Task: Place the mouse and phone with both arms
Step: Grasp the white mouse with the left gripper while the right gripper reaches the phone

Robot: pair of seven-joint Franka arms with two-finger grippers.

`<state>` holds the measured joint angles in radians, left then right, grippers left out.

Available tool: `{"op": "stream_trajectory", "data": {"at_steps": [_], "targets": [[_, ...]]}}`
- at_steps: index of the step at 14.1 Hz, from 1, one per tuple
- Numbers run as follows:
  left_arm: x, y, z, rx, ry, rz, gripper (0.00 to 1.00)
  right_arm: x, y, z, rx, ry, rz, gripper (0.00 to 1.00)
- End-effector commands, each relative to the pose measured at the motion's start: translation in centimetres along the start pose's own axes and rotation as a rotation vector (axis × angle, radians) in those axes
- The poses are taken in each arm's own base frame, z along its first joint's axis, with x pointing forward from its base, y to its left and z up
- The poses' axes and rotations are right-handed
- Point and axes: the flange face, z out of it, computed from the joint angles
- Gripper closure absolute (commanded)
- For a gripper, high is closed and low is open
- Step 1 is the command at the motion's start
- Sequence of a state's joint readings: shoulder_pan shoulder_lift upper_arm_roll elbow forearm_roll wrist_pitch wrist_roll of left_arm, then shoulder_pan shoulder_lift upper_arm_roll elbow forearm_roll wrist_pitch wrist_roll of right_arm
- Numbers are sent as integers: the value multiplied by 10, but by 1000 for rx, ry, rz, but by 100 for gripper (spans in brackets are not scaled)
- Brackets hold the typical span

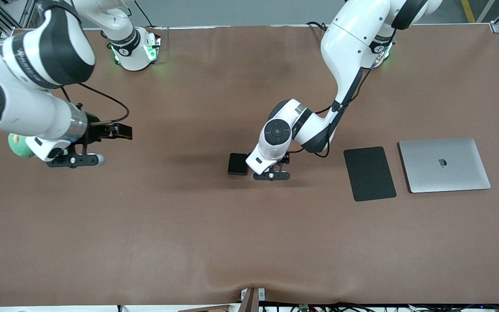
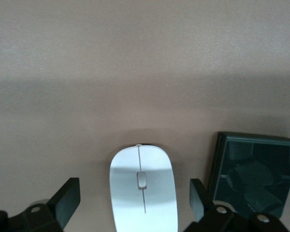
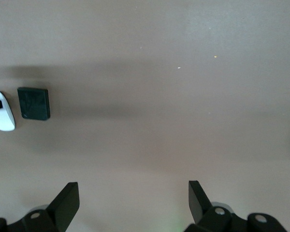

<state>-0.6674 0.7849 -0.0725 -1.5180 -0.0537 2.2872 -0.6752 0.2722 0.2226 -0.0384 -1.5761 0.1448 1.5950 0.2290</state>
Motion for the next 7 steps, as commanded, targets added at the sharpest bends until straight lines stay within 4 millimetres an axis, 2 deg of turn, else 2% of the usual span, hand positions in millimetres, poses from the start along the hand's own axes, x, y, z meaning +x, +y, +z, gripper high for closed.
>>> {"op": "stream_trajectory", "data": {"at_steps": [1,3,5,7], "targets": [[1,6,9,-4,18,-7,0,1,-20,15,54,-10,75,0],[-2,7,10,-1,14,-6,0,-1,-34,20,52,-15,77,0],[-11,14,13,7,5,-10,0,-2,-36,27,50,-17,97,0],[-20,15,18,21,-6,-16,0,-5,-46,30,47,-21,103,0]]}}
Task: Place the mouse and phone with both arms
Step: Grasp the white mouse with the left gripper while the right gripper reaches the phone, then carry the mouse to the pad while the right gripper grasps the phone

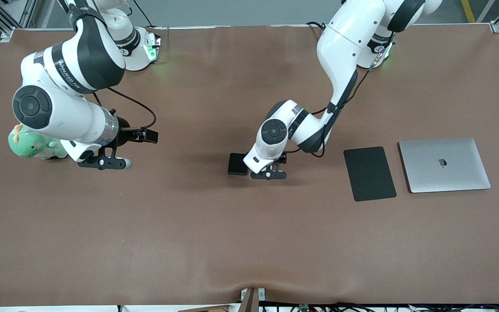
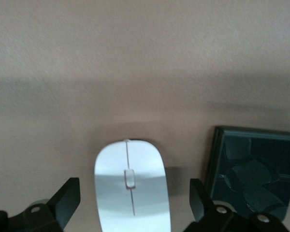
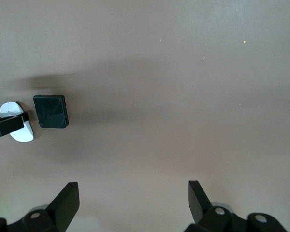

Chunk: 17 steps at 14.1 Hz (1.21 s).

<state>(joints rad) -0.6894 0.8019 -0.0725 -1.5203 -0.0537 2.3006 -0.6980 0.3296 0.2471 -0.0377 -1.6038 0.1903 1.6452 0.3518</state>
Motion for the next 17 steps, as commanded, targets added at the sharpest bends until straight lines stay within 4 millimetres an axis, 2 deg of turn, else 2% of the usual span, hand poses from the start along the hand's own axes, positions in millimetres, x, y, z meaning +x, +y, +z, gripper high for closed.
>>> {"op": "stream_trajectory", "data": {"at_steps": [1,6,8,10,11,13,15,17], "targets": [[-12,5,9,23,-6,-12,0,-7,-12,6,16,-6,33,0],[-15,-1,16,44,-12,-7,1,-15,-29,27,5,-9,42,0],[-15,-2,16,45,-13,-9,9,-16,-37,37,8,7,82,0],[-16,0,16,45,-14,-8,19,-22,-54,42,11,25,98,0],[-16,0,16,45,-14,-8,29,-23,-58,44,12,30,108,0],[-16,0,15,44,-13,-9,54,-25,-62,56,13,36,126,0],[-16,-2,11,61,-30,-10,84,-33,-75,73,13,48,135,0],[-12,-8,1,75,-43,-16,94,-41,-93,90,23,79,171,0]]}}
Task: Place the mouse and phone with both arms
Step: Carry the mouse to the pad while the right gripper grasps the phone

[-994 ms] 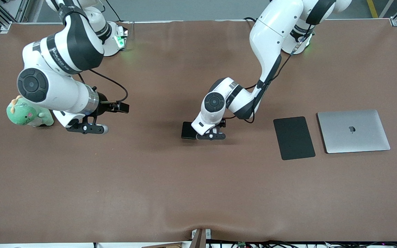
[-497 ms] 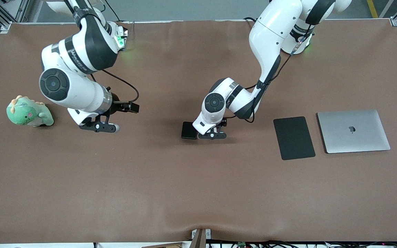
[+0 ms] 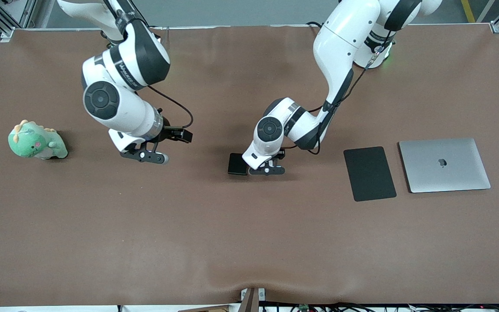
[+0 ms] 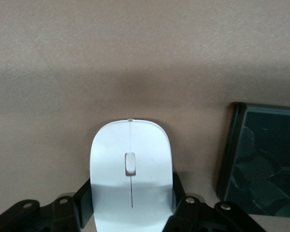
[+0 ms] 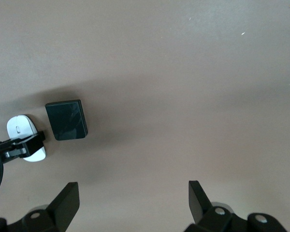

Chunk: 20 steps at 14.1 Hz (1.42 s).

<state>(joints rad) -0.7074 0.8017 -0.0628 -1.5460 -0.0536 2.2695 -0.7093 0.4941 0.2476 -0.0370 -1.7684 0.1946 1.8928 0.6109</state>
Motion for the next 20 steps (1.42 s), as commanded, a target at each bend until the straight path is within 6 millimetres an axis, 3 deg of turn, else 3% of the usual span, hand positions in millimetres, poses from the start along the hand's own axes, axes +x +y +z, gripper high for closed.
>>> {"op": "stream_trajectory", "data": {"at_steps": [1,6,8,11,13,15,19,20], "targets": [[1,-9,-24,37,-10,-17,95,-22,-21,23,27,26,56,0],[32,-59,-95,56,1,-72,97,-40,-50,60,45,65,96,0],[47,-87,-121,49,4,-91,97,-52,-73,83,53,83,124,0],[70,-146,-148,43,-3,-83,98,-59,-97,121,69,114,127,0],[87,-199,-158,35,-8,-69,98,-60,-107,146,72,141,130,0],[101,-243,-157,30,-16,-62,98,-54,-112,156,88,161,127,0],[124,-317,-151,17,-31,-68,98,-35,-122,172,49,202,84,0],[127,-327,-144,20,-41,-68,98,-30,-126,175,51,204,86,0]]}}
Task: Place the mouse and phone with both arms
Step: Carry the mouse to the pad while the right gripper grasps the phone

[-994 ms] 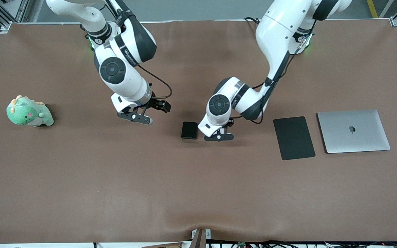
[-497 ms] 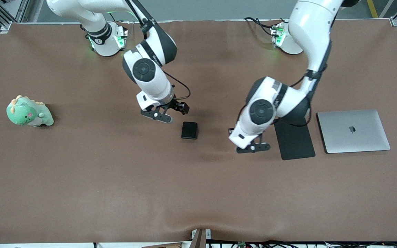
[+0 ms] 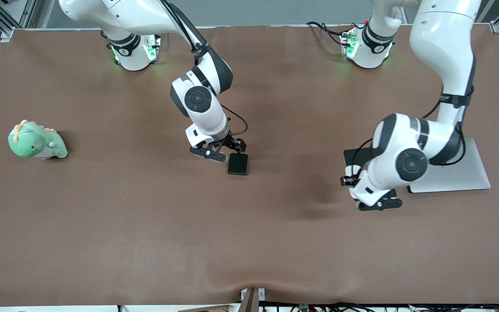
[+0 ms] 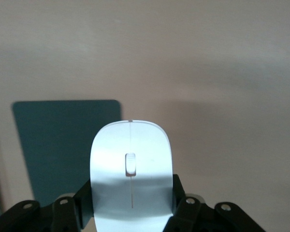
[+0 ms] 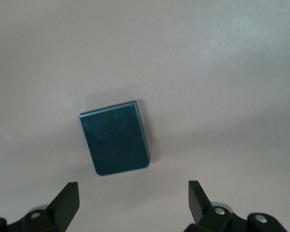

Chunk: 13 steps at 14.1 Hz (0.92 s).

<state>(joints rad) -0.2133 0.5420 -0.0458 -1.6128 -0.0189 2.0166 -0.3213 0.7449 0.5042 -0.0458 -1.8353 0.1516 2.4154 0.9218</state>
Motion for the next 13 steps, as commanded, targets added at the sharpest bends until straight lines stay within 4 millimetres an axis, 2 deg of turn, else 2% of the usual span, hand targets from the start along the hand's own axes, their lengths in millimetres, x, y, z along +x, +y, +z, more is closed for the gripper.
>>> {"op": "stream_trajectory", "data": {"at_steps": [1,2,5,7,9,13], "targets": [[2,-27,13,18,-23,8,98,11,-17,17,-9,21,-8,0],[4,-39,20,22,-34,0,98,10,-21,29,-15,19,-14,0],[-4,-49,50,32,-49,-8,98,19,-26,45,-19,20,-16,0],[-5,-72,66,48,-27,-20,98,18,-26,57,-31,15,-20,0],[-8,-73,82,50,-9,-11,97,20,-29,61,-8,33,-20,0],[-13,-75,92,55,-9,10,96,16,-31,79,2,45,-26,0]]}}
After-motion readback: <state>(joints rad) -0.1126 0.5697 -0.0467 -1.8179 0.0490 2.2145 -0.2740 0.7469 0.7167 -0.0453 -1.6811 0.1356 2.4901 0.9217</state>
